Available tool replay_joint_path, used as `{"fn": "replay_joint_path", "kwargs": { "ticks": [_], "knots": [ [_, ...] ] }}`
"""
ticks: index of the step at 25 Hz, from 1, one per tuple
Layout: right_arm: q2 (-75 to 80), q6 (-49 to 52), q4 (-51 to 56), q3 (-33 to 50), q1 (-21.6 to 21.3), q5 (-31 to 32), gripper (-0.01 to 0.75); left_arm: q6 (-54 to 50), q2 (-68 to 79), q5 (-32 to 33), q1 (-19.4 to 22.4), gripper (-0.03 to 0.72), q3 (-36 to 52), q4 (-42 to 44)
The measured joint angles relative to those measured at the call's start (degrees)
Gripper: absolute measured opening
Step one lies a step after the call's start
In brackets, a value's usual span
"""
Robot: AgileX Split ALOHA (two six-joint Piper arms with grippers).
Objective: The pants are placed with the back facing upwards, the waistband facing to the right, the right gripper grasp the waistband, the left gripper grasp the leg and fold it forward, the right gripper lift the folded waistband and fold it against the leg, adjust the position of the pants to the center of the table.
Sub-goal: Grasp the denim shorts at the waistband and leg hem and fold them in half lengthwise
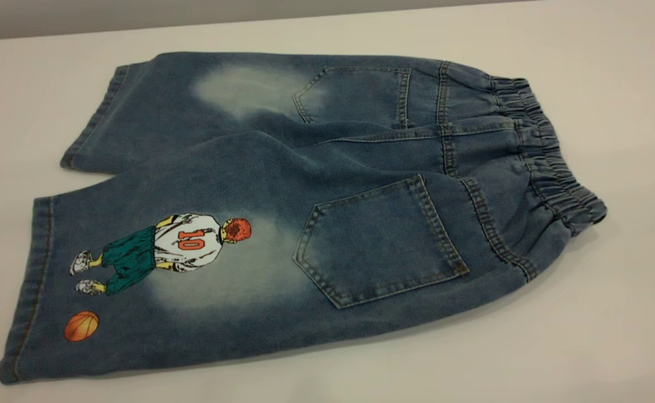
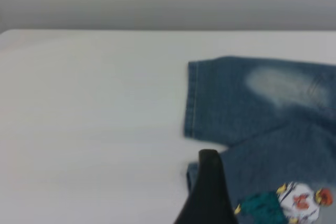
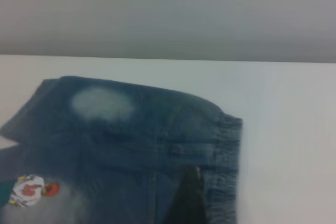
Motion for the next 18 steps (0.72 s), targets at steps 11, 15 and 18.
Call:
{"fn": "replay_joint_path", "kwargs": {
  "ticks": [11, 15, 18],
  "knots": [
    [28.06, -7.19, 14.08, -11.54, 0.0, -6.33, 0.587, -2.85, 24.06, -11.51, 0.0, 0.529, -7.5, -6.14],
    [38.5, -13.59, 21.99, -11.48, 0.0, -5.87, 0.587, 0.93, 32.34, -15.58, 0.0, 0.529, -7.5, -14.0],
    [46.03, -19.83, 28.32, -11.48, 0.0, -3.15, 0.587, 5.49, 38.02, -20.43, 0.0, 0.529, -7.5, -19.23]
  ]
}}
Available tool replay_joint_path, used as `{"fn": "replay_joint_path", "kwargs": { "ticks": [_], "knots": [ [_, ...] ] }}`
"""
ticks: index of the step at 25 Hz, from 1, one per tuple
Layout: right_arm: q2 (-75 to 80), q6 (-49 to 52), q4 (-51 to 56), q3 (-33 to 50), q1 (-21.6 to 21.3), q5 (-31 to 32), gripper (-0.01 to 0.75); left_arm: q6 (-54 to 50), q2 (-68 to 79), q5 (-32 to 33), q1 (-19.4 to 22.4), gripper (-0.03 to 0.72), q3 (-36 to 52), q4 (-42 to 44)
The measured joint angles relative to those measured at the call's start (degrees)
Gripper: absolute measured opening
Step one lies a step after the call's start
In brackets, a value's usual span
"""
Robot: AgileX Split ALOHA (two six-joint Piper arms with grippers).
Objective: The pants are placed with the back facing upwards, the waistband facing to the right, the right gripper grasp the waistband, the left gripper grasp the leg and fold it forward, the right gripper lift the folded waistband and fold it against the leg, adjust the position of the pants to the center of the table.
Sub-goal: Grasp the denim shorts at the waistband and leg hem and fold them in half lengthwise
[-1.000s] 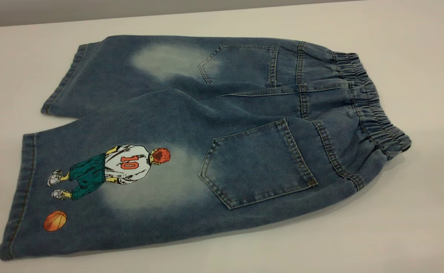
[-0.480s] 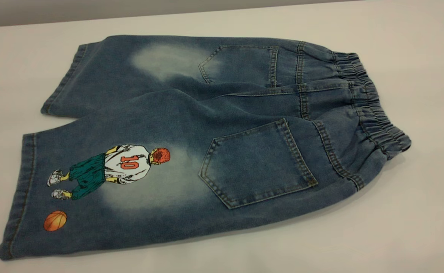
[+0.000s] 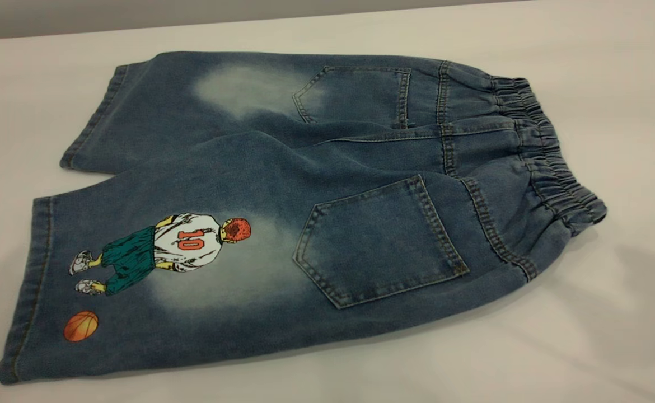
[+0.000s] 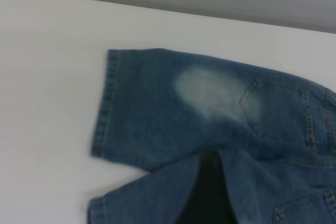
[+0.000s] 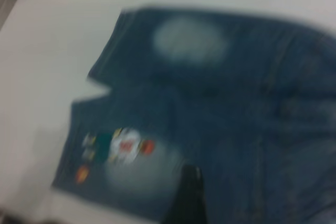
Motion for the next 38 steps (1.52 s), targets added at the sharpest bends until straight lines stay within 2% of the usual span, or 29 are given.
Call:
{"fn": "replay_joint_path", "kwargs": {
  "ticks": [5, 11, 12, 13, 14, 16, 22, 29, 33, 38],
  "knots": [
    [12.88, -11.89, 12.92, 0.0, 0.0, 3.94, 0.587, 7.38, 8.63, -6.07, 0.0, 0.529, 0.0, -7.32],
    [26.78, -26.17, 26.24, 0.0, -0.53, 11.61, 0.587, 12.11, 14.65, -8.12, 0.0, 0.529, 0.0, -10.34],
    [28.84, -27.86, 28.05, 0.0, -1.24, 11.62, 0.587, 12.11, 14.77, -8.32, 0.0, 0.529, 0.0, -10.34],
    [36.98, -33.61, 31.44, 0.21, -7.9, 12.33, 0.587, 12.11, 14.71, -8.32, 0.0, 0.529, 0.0, -10.34],
    [36.98, -33.61, 31.44, 0.21, -7.9, 12.33, 0.587, 12.11, 14.71, -8.32, 0.0, 0.529, 0.0, -10.34],
    [40.15, -34.99, 31.57, 0.93, -11.12, 13.08, 0.587, 12.11, 14.71, -8.32, 0.0, 0.529, 0.0, -10.34],
    [48.44, -40.37, 35.47, 4.41, -19.19, 11.24, 0.587, 11.96, 14.71, -8.44, 0.0, 0.529, 0.0, -10.34],
    [53.0, -48.22, 36.98, 8.23, -19.37, 6.24, 0.587, 11.96, 14.71, -8.26, 0.0, 0.529, 0.0, -10.34],
    [53.15, -47.93, 37.33, 9.24, -19.37, 1.36, 0.587, 11.96, 14.71, -8.26, 0.0, 0.529, 0.0, -10.34],
    [56.58, -48.12, 38.35, 9.25, -19.37, 1.1, 0.587, 11.96, 14.71, -8.14, 0.0, 0.529, 0.0, -10.34]
  ]
}}
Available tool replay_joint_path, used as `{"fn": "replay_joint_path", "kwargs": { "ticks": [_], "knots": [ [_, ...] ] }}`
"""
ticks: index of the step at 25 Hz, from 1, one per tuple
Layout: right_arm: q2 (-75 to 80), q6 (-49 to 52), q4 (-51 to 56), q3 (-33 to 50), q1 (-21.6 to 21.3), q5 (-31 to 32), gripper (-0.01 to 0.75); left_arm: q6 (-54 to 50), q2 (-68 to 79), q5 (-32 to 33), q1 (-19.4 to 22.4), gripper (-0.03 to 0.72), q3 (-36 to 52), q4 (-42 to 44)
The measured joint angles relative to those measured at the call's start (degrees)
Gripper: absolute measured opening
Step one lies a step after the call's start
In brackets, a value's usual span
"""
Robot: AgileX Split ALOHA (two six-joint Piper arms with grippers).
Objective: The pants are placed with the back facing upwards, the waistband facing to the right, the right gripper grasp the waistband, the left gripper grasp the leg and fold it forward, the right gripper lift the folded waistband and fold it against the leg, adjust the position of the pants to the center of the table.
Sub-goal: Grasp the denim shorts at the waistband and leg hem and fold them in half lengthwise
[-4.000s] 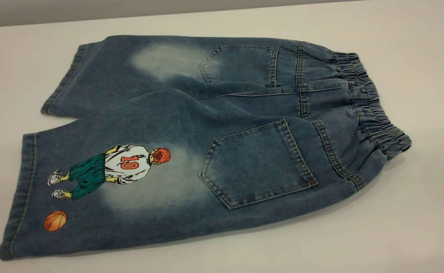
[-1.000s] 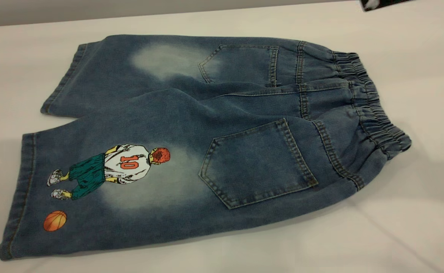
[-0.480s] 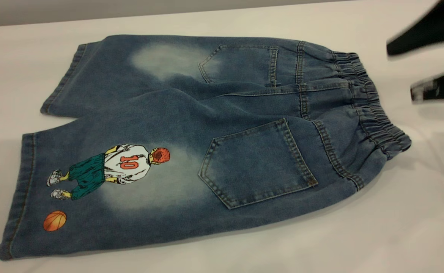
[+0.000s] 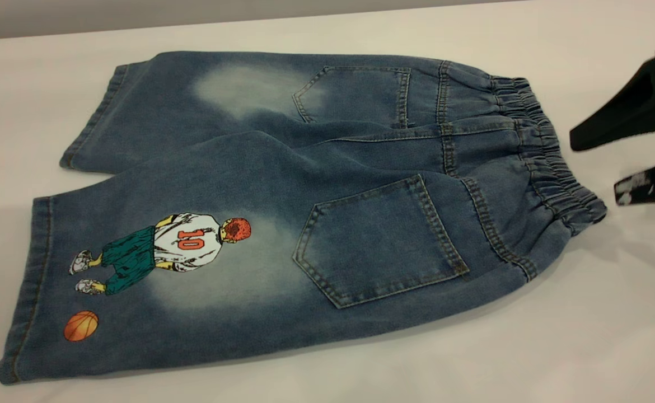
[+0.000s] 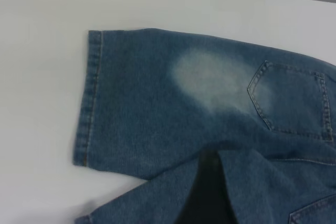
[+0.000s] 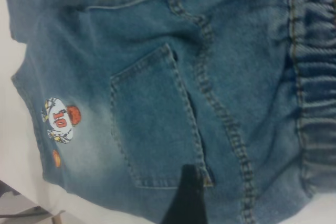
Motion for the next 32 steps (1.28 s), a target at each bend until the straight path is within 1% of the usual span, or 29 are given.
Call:
{"fn": "replay_joint_path", "kwargs": {
  "ticks": [6, 10, 15, 24, 27, 30, 32],
  "knots": [
    [3.94, -0.93, 0.93, 0.0, 0.0, -0.71, 0.587, 0.0, 0.0, 0.25, 0.0, 0.529, 0.0, 0.0],
    [5.08, -1.06, 0.93, 0.0, 0.0, -3.38, 0.587, 0.0, 0.0, 0.37, 0.0, 0.529, 0.0, 0.0],
    [6.48, -4.01, 3.06, 0.0, 0.0, -4.28, 0.587, 0.0, 0.0, 0.5, 0.0, 0.529, 0.0, 0.0],
    [10.89, -14.03, 12.26, -0.06, 0.0, -0.32, 0.587, 0.0, 0.0, 0.5, 0.0, 0.529, 0.0, 0.0],
    [12.03, -14.94, 13.93, -0.55, 0.0, 0.76, 0.584, 0.0, 0.0, 0.5, 0.0, 0.529, 0.0, -0.12],
    [13.33, -14.94, 14.54, -0.59, 0.0, 1.49, 0.552, 0.0, 0.0, 0.5, 0.0, 0.529, 0.0, -0.23],
    [14.16, -14.94, 14.61, -0.59, 0.0, 1.69, 0.491, 0.0, 0.0, 0.5, 0.0, 0.529, 0.0, -0.23]
  ]
}}
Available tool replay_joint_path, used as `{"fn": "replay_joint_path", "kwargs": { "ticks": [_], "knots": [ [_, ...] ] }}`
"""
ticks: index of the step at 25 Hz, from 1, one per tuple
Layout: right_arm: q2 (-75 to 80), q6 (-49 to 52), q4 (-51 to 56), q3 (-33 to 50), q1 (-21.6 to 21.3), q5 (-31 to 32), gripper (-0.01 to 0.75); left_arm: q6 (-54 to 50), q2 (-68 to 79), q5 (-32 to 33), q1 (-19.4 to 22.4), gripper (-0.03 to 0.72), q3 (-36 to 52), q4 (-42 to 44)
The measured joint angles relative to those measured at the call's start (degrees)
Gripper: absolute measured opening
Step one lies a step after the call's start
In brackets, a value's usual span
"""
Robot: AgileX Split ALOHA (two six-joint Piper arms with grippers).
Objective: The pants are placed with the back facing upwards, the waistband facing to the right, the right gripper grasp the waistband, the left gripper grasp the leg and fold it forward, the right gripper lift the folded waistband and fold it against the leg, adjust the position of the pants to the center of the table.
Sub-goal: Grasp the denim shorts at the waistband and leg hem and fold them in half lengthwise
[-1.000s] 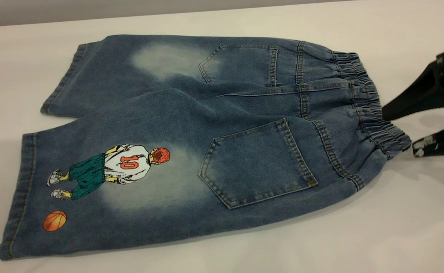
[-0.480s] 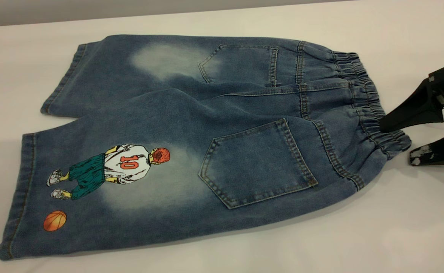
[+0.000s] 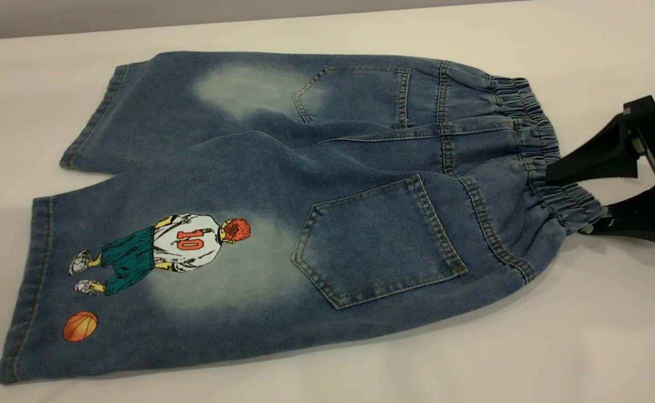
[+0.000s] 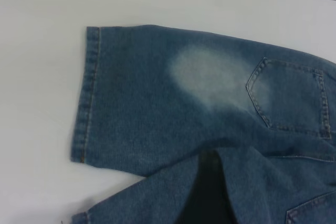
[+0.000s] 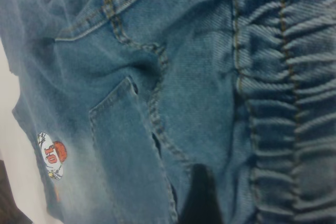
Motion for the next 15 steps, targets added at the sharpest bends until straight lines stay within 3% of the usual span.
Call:
{"fn": "replay_joint_path", "kwargs": {
  "ticks": [8, 15],
  "knots": [
    [0.15, 0.4, -1.56, 0.0, 0.0, -2.3, 0.069, 0.0, 0.0, 0.77, 0.0, 0.529, 0.0, 0.0],
    [0.15, 0.62, -1.55, 0.0, 0.0, -1.3, 0.037, -0.74, 1.61, 7.39, 0.0, 0.529, 0.05, 0.06]
  ]
}}
